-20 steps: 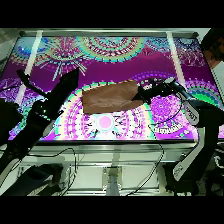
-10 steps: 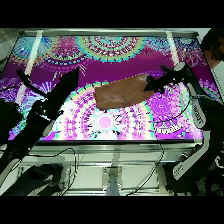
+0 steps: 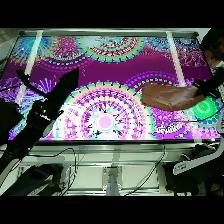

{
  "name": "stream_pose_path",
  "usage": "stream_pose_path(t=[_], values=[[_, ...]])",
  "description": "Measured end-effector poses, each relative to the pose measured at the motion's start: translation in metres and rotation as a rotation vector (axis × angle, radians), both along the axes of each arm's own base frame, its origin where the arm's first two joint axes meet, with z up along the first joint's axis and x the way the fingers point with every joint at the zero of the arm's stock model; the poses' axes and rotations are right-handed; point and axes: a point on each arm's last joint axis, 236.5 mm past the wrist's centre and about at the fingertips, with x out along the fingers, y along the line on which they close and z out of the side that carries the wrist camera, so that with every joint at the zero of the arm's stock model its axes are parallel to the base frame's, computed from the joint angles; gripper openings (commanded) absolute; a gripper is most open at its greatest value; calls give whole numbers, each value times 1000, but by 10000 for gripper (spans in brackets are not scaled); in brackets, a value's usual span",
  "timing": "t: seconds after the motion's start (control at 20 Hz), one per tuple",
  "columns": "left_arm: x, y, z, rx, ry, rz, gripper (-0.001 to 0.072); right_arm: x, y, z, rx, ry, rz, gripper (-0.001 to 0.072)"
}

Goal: Fold the clothes and pants, and hang the long-sleeved shirts on hangers.

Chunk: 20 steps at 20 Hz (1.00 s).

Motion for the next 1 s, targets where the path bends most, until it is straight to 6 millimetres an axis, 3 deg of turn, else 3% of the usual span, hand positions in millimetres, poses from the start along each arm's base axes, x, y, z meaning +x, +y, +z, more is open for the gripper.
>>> stream_pose_path(t=[0.1, 0.3, 0.5, 0.8, 0.85, 0.9, 0.95, 1.0], values=[[0, 0, 0, 0, 0, 0, 14, -36, -36, 20, -75, 51, -89, 9], [0, 0, 0, 0, 0, 1, 15, -90, -79, 63, -202, 78, -233, 9], [0, 0, 0, -1, 0, 1, 15, -126, -99, 94, -281, 75, -329, 9], [0, 0, 0, 0, 1, 1, 15, -157, -113, 122, -374, 73, -400, 16], [0, 0, 0, 0, 1, 1, 14, -160, -115, 125, -381, 73, -407, 99], [0, 0, 0, 0, 1, 1, 15, -163, -116, 127, -390, 75, -416, 292], [0, 0, 0, 0, 1, 1, 15, -166, -118, 129, -397, 76, -422, 435], [0, 0, 0, 0, 1, 1, 15, -167, -118, 129, -399, 76, -426, 449]])
